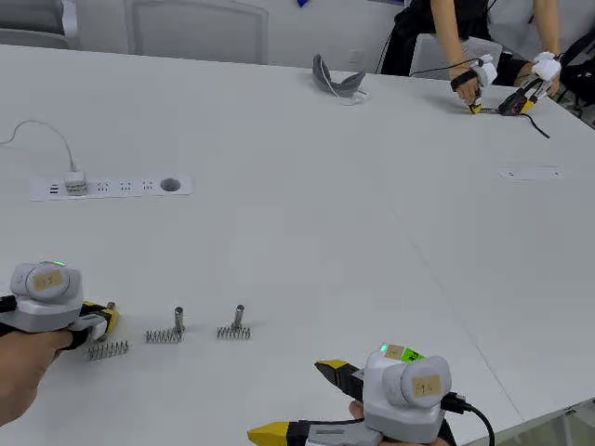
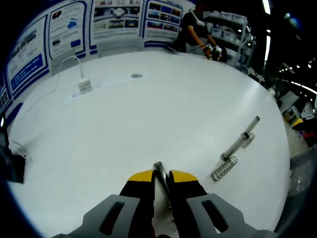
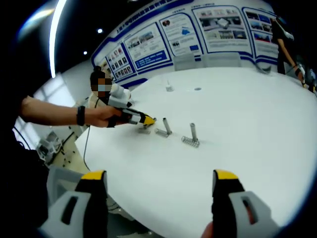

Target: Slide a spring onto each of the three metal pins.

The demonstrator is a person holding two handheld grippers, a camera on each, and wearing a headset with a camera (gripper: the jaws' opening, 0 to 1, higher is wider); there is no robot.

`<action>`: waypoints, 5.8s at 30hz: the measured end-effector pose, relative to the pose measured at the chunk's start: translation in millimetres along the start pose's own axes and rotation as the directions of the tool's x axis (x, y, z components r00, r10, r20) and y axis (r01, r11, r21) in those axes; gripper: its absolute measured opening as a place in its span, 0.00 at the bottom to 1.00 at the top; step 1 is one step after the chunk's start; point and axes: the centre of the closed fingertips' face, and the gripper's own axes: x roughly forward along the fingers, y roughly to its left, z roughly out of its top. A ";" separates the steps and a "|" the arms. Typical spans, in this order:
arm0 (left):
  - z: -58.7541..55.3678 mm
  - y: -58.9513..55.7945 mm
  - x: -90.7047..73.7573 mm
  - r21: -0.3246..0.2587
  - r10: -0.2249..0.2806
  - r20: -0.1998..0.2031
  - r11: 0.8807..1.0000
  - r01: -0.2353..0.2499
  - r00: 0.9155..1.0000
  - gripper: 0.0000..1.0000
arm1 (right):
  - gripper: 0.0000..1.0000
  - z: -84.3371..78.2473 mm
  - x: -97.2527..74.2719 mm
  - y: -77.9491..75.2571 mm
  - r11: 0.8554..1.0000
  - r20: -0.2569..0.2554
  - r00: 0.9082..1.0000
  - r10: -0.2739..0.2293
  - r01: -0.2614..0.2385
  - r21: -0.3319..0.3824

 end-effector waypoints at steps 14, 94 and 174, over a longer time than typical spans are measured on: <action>2.1 3.2 3.8 0.162 0.038 -0.050 0.986 -0.030 0.998 0.16 | 0.89 -1.6 4.9 3.4 1.000 -0.014 1.000 0.016 -0.017 -0.001; 1.6 11.9 -67.3 0.090 0.082 0.052 0.992 -0.087 0.995 0.07 | 0.88 -13.7 12.5 13.3 0.999 -0.040 0.998 0.039 -0.039 0.010; -33.4 -31.0 -87.1 0.131 -0.058 0.032 0.990 0.053 0.998 0.49 | 0.88 -22.8 19.8 19.6 0.998 -0.059 0.996 0.061 -0.060 0.011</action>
